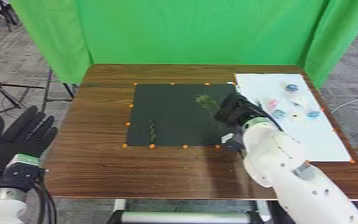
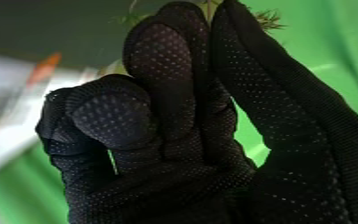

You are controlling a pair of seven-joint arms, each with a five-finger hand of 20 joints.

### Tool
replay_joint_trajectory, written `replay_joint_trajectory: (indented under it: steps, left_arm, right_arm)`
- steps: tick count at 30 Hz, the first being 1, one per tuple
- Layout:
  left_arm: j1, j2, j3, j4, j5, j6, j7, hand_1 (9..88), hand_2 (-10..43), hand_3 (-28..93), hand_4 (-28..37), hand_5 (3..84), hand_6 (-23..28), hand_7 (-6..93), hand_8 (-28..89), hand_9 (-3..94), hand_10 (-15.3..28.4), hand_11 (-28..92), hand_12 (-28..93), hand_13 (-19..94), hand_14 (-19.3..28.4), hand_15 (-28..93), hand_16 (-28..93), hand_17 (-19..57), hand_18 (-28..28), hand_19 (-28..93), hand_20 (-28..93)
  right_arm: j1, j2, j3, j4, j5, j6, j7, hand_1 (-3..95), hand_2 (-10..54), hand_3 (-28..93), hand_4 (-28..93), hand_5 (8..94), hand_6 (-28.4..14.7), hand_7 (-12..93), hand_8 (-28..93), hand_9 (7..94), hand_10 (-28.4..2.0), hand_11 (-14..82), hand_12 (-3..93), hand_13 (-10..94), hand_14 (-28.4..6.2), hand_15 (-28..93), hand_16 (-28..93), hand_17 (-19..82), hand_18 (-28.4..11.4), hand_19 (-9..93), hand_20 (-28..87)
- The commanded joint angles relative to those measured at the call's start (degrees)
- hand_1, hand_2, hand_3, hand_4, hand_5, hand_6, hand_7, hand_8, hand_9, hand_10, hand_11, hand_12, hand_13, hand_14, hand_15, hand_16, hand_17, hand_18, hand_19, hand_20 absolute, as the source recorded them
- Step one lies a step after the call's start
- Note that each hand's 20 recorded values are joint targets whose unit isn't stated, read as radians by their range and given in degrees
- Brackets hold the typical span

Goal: Arrange flowers

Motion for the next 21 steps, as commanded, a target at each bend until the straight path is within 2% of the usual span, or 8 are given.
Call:
replay_joint_trajectory:
  steps: [1,6,9,11,16,19,21]
  left_arm:
    - [-0.01,0.50,0.70,0.18,-0.04,0.16,-0.06,24.9,13.5,69,-28.3,40.2,7.4,15.2,-9,32.0,14.5,25,8,22,14.1,39,-11,-5.1,11.2,30,8]
    - [0.20,0.68,0.72,0.04,-0.14,0.22,0.05,24.8,13.4,69,-28.3,40.2,7.5,15.3,-9,32.0,14.5,25,8,22,14.0,39,-11,-4.9,11.2,30,8]
    - [-0.03,0.68,0.75,0.16,-0.11,0.06,-0.20,24.8,13.4,69,-28.3,40.3,7.6,15.3,-9,32.0,14.5,25,8,22,14.1,39,-11,-4.9,11.2,30,8]
    - [-0.12,0.72,0.58,0.21,-0.02,-0.10,-0.50,24.9,13.3,69,-28.3,40.3,7.6,15.3,-9,32.0,14.5,25,8,22,14.1,39,-11,-4.9,11.2,30,8]
    - [0.73,0.70,-0.01,-0.15,-0.20,0.26,-0.28,24.9,13.3,69,-28.3,40.3,7.6,15.3,-9,32.1,14.5,25,8,22,14.0,39,-11,-4.9,11.2,30,8]
    - [0.31,0.80,0.30,0.10,-0.18,-0.19,-0.54,24.9,13.3,69,-28.3,40.3,7.6,15.3,-9,32.2,14.5,25,8,22,14.0,39,-11,-4.9,11.2,30,8]
    - [-0.07,1.06,0.67,0.54,-0.61,-1.16,-0.18,24.8,13.2,69,-28.3,40.3,7.6,15.3,-9,32.2,14.5,25,8,22,14.0,39,-11,-4.8,11.2,30,8]
  right_arm:
    - [10.49,-7.35,-8.79,7.88,-2.13,-2.60,1.48,48.2,-9.0,74,-21,74.7,-2.8,46,22,85.0,-12.5,45.4,35.3,80,-10.6,64,37,42,-26.5,91,36]
    - [11.87,-9.36,-12.67,9.64,-5.78,-7.01,4.30,48.2,-9.0,75,-21,74.6,-2.7,46,22,84.8,-12.6,45.6,35.2,80,-10.8,64,37,42,-26.6,91,35]
    - [11.87,-10.13,-13.20,9.78,-6.54,-12.66,5.85,48.4,-9.0,74,-21,74.6,-2.8,46,22,84.6,-12.8,45.4,35.0,80,-10.8,64,37,42,-26.7,91,35]
    - [11.39,-9.79,-14.36,9.90,-10.21,-11.84,5.93,48.6,-9.2,74,-21,74.7,-3.0,46,22,84.6,-12.9,45.2,34.9,80,-10.9,64,37,42,-26.7,91,35]
    - [10.69,-9.86,-16.15,8.47,-13.62,-14.79,6.19,48.5,-9.4,75,-20,74.9,-2.9,46,22,84.8,-12.9,45.1,34.7,80,-11.0,64,37,42,-27.2,91,34]
    - [10.49,-10.51,-17.67,8.14,-16.67,-15.74,6.70,48.3,-9.5,75,-19,75.1,-3.0,46,23,85.3,-13.0,45.0,34.6,80,-11.1,64,37,42,-27.5,91,34]
    - [10.17,-11.14,-17.78,8.13,-17.94,-17.01,7.06,48.1,-9.5,75,-18,75.5,-3.1,45,23,85.6,-13.0,45.0,34.6,81,-11.1,64,37,43,-27.8,92,34]
